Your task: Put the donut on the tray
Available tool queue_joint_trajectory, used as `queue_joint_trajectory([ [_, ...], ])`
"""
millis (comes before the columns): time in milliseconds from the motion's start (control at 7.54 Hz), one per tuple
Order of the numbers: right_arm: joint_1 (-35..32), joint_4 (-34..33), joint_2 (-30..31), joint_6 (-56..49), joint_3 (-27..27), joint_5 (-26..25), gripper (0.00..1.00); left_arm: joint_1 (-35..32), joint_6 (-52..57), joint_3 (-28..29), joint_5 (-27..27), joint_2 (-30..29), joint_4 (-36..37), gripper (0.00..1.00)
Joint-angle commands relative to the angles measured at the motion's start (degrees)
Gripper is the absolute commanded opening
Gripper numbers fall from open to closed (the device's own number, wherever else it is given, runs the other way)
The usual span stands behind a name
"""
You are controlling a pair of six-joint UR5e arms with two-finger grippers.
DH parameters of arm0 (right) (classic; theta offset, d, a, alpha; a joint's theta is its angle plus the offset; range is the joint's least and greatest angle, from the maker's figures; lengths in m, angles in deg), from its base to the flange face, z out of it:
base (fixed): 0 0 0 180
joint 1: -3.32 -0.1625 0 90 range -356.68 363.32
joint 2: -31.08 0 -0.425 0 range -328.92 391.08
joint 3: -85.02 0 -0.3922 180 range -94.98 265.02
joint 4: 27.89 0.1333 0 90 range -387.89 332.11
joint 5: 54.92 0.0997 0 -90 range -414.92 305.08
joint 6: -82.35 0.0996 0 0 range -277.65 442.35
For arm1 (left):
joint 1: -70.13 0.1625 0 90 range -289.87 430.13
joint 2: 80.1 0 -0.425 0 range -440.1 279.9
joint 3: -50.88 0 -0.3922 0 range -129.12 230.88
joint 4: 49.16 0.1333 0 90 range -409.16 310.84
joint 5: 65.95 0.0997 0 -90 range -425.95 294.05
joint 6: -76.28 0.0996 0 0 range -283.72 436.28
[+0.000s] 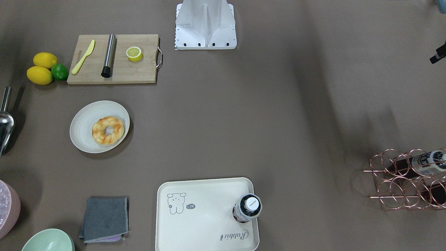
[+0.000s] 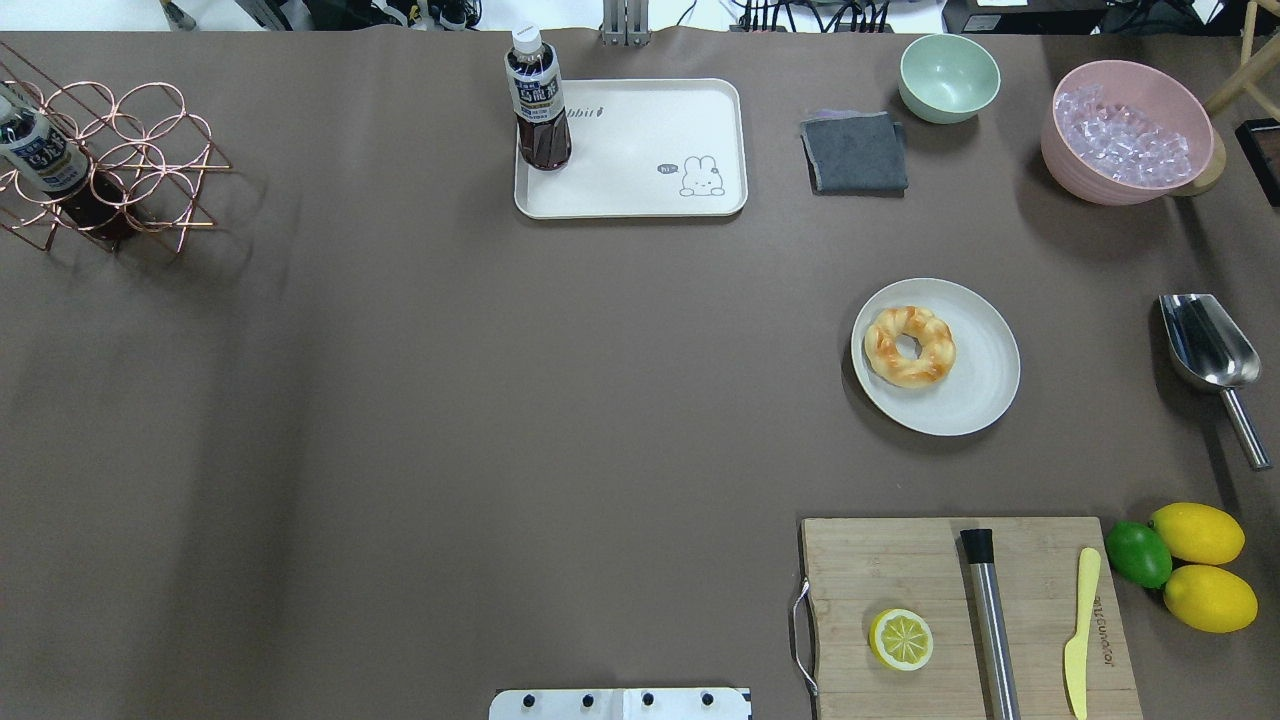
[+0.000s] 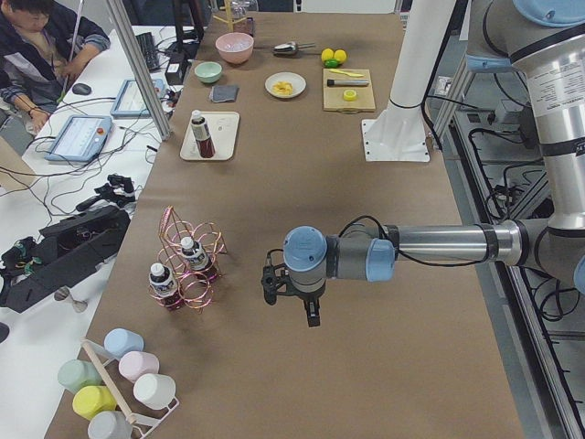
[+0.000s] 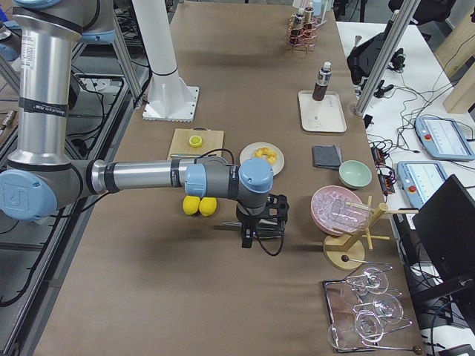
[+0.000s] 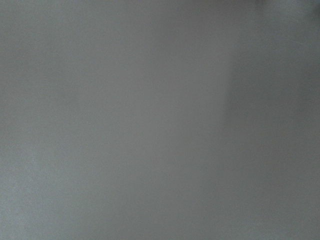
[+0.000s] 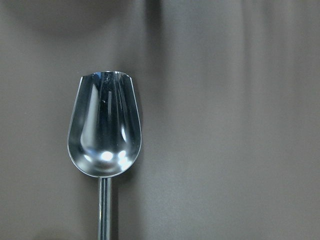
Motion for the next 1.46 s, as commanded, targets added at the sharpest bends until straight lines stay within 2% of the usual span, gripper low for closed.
queue_joint_trajectory([
  [0,-0.22,2.57,-1.21,0.35,-0.95,0.66,1.0,-0.08,0.0,-0.06,0.0,0.05,0.0,0.99],
  [531,0.3,2.57,-2.96,2.1,-1.22,2.24,1.0,0.0,0.0,0.02,0.0,-0.04,0.0,0.99],
  [929,10.12,3.18,-9.63,17.71,-1.39,1.89,1.0,0.0,0.0,0.02,0.0,0.05,0.09,0.99],
  [1061,14.24,7.36,-10.7,25.32,-0.96,1.71,1.0,0.0,0.0,0.11,0.0,0.05,0.09,0.99],
  [1194,19.33,15.15,-10.71,35.58,-0.43,0.41,0.99,0.0,0.0,0.11,0.0,0.39,0.09,0.99],
  [1327,24.51,23.06,-10.62,45.78,0.97,-3.61,0.99,0.0,0.0,0.02,0.0,0.57,0.09,0.99],
])
